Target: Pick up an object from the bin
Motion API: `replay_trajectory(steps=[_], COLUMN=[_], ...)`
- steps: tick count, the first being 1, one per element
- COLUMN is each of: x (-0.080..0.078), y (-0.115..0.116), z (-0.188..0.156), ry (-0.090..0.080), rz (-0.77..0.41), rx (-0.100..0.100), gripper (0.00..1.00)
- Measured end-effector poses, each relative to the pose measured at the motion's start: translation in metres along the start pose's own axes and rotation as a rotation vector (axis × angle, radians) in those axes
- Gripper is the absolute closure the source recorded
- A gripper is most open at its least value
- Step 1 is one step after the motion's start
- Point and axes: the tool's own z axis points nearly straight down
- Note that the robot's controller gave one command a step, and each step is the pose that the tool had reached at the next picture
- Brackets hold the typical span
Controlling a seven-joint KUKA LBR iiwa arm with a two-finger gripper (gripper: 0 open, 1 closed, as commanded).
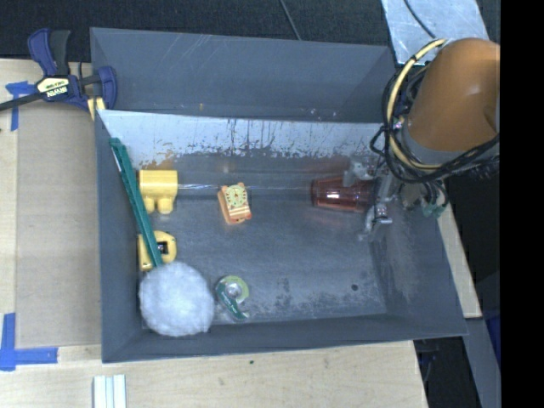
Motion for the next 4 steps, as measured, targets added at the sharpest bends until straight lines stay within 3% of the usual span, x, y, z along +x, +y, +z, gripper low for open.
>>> replay_trajectory(steps=[1,2,3,4], x=[-0.001,-0.059,-0.056,-0.047], y=[0.0,-0.056,-0.051,-0.052], z=[-0.005,0.119,0.142,0.133], ry=[-0.009,-0.024,0.003,-0.018], rz=[-0.003,-0.036,0.207,0.04], rx=[0.001,0.002,0.001,0.002], gripper=[0.0,0.0,0.0,0.0])
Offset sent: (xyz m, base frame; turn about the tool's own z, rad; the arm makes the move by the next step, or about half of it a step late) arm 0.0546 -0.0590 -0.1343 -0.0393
